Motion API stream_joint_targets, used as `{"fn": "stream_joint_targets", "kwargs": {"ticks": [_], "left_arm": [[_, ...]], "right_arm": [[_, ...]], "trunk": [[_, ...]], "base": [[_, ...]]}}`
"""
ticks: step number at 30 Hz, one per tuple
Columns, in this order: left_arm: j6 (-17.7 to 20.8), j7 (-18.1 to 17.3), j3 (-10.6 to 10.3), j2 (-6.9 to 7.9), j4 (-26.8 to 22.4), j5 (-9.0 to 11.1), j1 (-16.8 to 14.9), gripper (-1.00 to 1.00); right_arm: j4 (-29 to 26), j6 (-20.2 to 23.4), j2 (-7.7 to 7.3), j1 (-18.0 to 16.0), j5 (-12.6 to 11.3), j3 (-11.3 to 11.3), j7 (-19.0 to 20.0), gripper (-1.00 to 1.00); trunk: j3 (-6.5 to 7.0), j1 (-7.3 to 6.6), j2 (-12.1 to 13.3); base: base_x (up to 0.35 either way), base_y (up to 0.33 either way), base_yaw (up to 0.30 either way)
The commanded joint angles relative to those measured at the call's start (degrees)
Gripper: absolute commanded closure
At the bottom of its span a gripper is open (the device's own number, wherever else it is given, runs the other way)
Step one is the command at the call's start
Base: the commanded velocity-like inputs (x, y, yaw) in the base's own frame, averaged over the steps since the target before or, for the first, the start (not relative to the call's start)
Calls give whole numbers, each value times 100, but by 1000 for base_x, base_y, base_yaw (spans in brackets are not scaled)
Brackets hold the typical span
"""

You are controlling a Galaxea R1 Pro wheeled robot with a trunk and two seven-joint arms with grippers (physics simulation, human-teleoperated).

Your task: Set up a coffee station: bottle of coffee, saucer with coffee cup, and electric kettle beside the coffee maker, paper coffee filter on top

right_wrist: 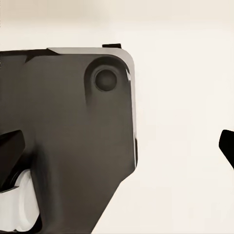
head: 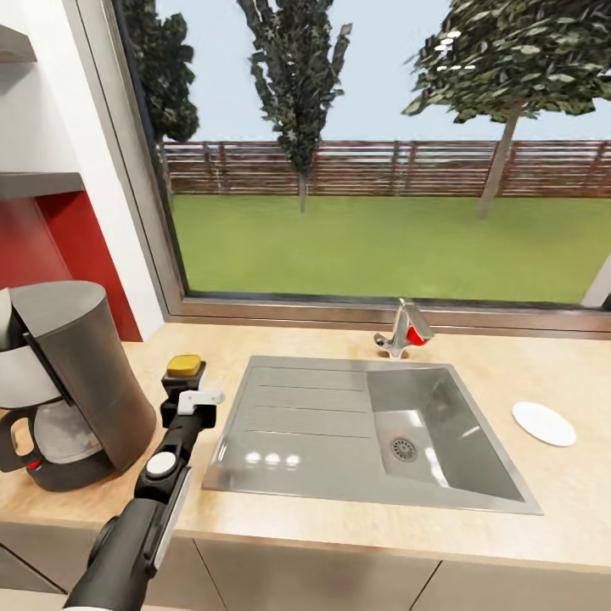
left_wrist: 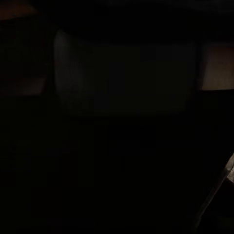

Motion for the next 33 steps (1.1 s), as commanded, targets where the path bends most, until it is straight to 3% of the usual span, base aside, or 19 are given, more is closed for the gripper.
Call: {"fn": "stream_joint_targets", "kwargs": {"ticks": [1,3,8,16,24,33], "left_arm": [[-78,36,-6,-5,43,-67,-3,100],[-288,60,-2,-8,102,-68,2,100],[-395,72,17,-4,129,-69,20,100],[-400,74,20,-4,137,-66,33,100],[-400,468,20,5,174,-49,34,100],[-400,494,20,5,252,-41,35,100]], "right_arm": [[4,-21,2,-4,-41,4,-2,-100],[4,-21,3,-4,-42,-1,-2,-100],[4,-21,4,-4,-42,-5,-2,-100],[11,-19,-3,-4,-41,-5,-2,-100],[13,-4,-4,-4,-38,-5,-2,-100],[22,-4,-22,-4,-34,-5,-5,-100]], "trunk": [[-12,3,-13],[-12,3,-13],[-12,3,-13],[-12,3,-13],[-45,3,-13],[-57,3,-13]], "base": [[0,0,0],[0,0,0],[162,0,0],[49,0,0],[172,75,93],[8,4,31]]}}
